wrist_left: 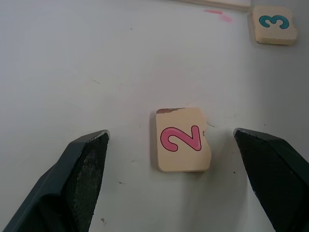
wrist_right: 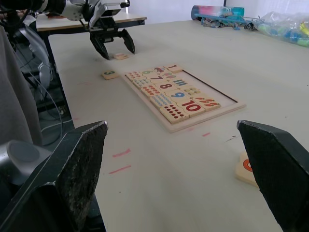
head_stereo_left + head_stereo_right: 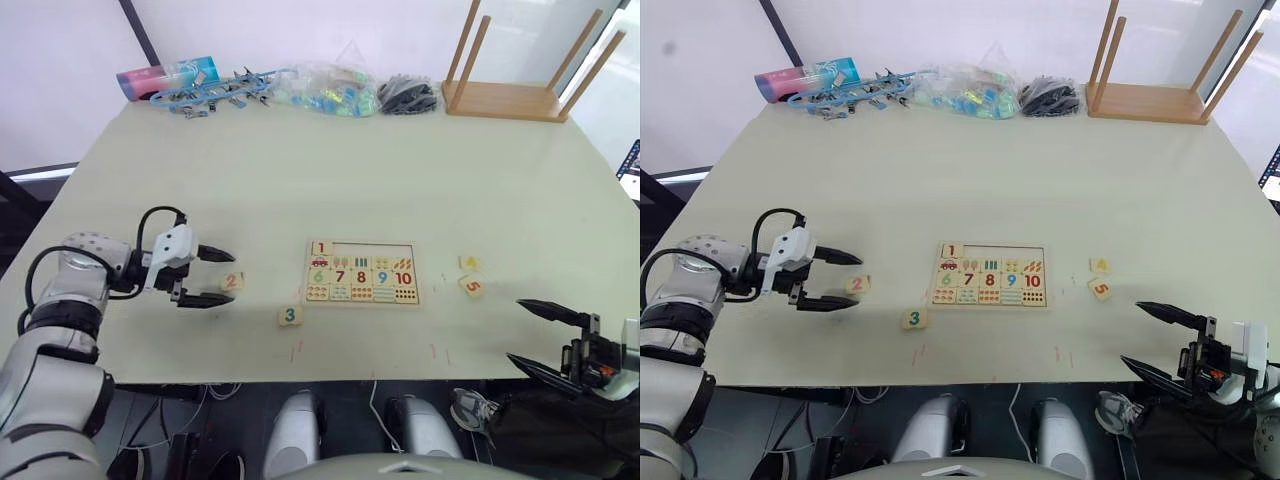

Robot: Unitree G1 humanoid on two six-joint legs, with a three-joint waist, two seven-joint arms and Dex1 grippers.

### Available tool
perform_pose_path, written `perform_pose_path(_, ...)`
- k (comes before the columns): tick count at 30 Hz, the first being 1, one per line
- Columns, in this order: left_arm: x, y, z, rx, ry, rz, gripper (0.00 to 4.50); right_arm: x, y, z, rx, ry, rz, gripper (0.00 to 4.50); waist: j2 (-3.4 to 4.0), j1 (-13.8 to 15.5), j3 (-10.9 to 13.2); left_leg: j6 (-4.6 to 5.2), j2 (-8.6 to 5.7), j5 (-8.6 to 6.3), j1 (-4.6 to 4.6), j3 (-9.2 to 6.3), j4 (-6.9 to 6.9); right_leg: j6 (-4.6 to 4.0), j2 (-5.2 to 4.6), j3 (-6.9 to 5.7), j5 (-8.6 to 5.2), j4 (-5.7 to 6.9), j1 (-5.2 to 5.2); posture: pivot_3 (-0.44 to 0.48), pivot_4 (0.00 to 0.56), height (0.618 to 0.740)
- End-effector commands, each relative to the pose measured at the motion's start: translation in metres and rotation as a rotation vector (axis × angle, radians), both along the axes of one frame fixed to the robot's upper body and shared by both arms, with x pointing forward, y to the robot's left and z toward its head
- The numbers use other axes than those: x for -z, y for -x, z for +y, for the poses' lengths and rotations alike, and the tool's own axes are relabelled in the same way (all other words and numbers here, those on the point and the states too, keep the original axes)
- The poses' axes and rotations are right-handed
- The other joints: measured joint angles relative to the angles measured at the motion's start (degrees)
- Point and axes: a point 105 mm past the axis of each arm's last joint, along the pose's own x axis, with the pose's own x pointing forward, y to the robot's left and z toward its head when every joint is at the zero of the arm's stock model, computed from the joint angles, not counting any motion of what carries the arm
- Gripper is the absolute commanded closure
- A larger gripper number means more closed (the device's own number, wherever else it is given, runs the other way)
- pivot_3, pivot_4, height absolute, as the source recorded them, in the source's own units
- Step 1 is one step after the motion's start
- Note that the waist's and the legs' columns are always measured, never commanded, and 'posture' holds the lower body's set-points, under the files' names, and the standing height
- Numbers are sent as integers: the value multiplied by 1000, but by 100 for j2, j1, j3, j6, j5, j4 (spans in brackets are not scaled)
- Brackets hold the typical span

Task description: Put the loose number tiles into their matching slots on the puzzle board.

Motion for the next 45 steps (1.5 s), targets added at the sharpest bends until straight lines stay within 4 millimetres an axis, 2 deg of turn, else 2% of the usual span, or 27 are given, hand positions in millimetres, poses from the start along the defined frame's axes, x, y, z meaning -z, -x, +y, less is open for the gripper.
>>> perform_pose_path(1,2,4,0,29,6,26,105,-9,1,1,3,10,-54,0,1,-1,0,0,0,0,1,1,1,0,-1,0,0,2,0,0,150,738)
perform_pose_path(2,3,5,-1,30,9,31,105,-10,1,0,5,10,-54,0,0,-1,0,0,1,0,1,0,3,0,-1,0,0,5,0,0,150,738)
perform_pose_path(4,6,7,0,31,9,43,634,-10,1,0,8,12,-56,0,0,-1,0,0,1,0,1,-1,6,0,-1,0,0,8,0,0,150,738)
perform_pose_path(6,8,9,0,25,21,50,1418,-11,1,-1,10,15,-58,0,0,-3,0,0,1,0,1,-2,7,0,-2,1,0,9,0,0,150,738)
perform_pose_path(10,5,9,-3,9,91,44,3351,-12,1,-3,13,18,-62,0,0,-7,0,0,1,0,1,-3,7,0,-1,1,0,10,0,0,150,738)
perform_pose_path(11,7,12,-3,18,92,48,3463,-13,1,-3,14,17,-63,0,1,-6,0,0,1,0,1,-4,7,0,-1,1,0,10,0,0,150,738)
perform_pose_path(19,4,19,-2,46,93,27,3463,-14,2,-4,23,13,-69,0,0,-4,-1,0,2,0,3,-13,11,-1,-2,2,0,18,0,0,150,738)
perform_pose_path(25,-35,-4,-35,136,152,-30,3463,-11,3,-1,33,3,-69,0,-3,15,-1,0,1,0,-2,-11,27,-1,-1,-5,-1,27,1,0,150,738)
perform_pose_path(32,-66,-20,-77,244,169,-33,3463,-10,5,-1,48,-4,-74,0,-4,12,-1,0,-3,1,-6,-16,47,0,6,-2,-1,44,3,0,150,738)
perform_pose_path(37,-75,-32,-107,319,141,-54,3463,-10,5,1,61,-8,-83,0,-5,-4,-1,0,2,1,-6,-19,63,1,34,28,-1,52,3,0,150,738)
perform_pose_path(45,-71,-56,-145,358,55,-54,3463,-8,8,4,93,-24,-92,0,-8,11,0,1,-9,1,-8,-33,82,0,56,66,-2,60,11,0,150,738)
